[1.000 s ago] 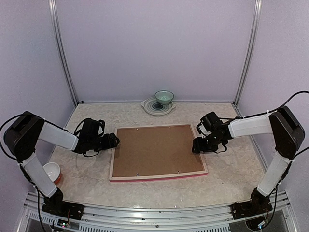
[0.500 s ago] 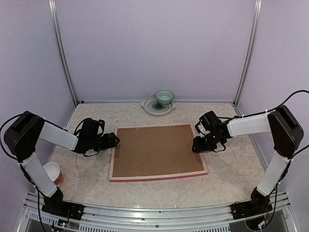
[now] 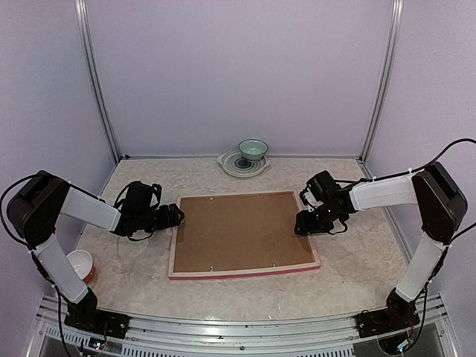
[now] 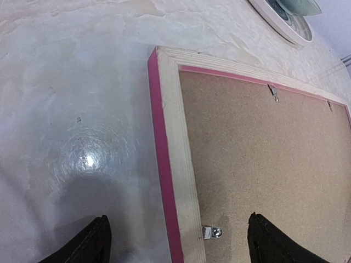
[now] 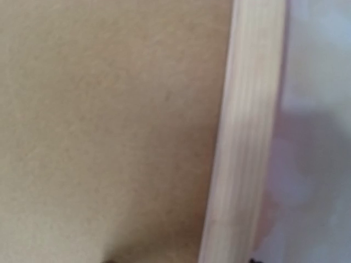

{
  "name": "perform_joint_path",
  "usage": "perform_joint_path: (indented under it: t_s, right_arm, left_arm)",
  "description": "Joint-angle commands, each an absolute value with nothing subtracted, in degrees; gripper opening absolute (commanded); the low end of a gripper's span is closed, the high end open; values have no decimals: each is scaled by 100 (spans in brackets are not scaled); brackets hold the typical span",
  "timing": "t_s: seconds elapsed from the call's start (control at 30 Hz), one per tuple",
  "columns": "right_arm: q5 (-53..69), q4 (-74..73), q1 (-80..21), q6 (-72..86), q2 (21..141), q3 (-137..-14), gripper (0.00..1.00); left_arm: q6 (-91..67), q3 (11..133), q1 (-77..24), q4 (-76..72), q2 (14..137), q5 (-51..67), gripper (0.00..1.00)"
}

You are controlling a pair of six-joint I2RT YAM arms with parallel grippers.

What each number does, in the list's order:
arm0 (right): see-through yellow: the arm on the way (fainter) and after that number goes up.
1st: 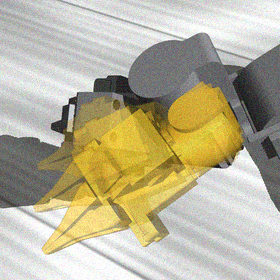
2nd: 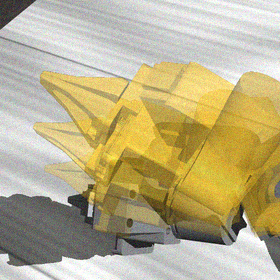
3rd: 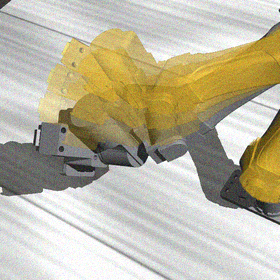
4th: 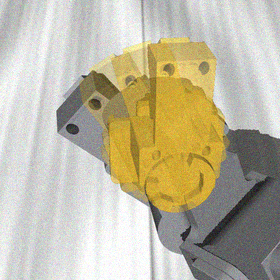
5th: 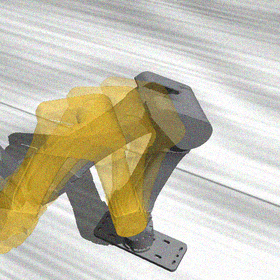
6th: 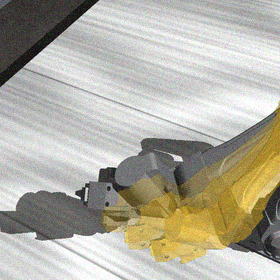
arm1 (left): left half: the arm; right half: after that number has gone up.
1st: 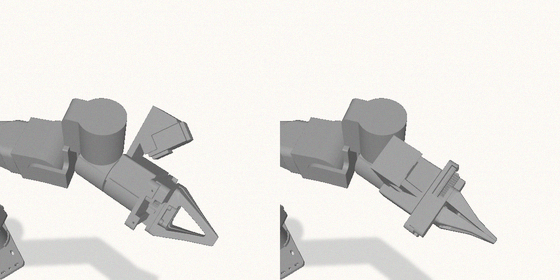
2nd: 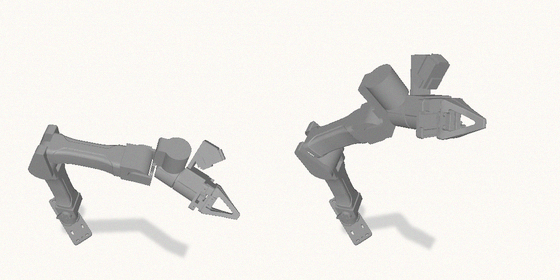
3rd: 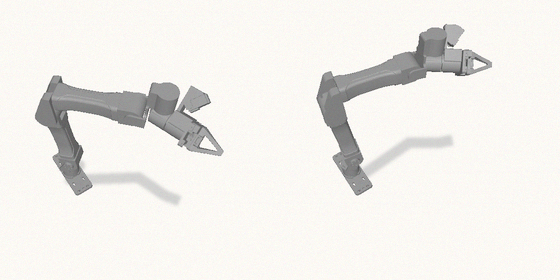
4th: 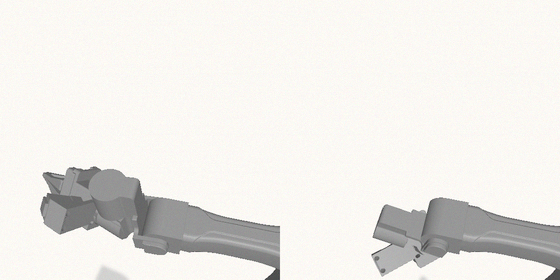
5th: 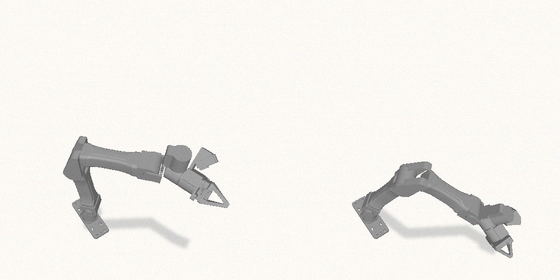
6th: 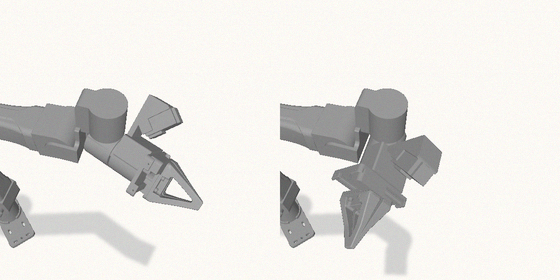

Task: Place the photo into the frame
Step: Press the fastener onto the backboard.

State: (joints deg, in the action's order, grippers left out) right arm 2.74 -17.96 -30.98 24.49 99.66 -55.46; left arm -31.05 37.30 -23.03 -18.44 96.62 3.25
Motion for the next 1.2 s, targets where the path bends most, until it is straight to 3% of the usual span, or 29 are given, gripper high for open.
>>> perform_joint_path:
  t_s: [0.0,0.3,1.17]
  right_arm:
    - [428,-2008,-3146,2333,9921,-5550,55]
    - [273,-2090,-3173,2327,9991,-5512,53]
    - [44,-2227,-3173,2510,10117,-5566,31]
  left_arm:
    - [-3136,3775,-2237,-1775,9791,434,85]
    - [-3138,3779,-2225,-1766,9800,460,85]
    - [-3137,3788,-2206,-1733,9824,493,85]
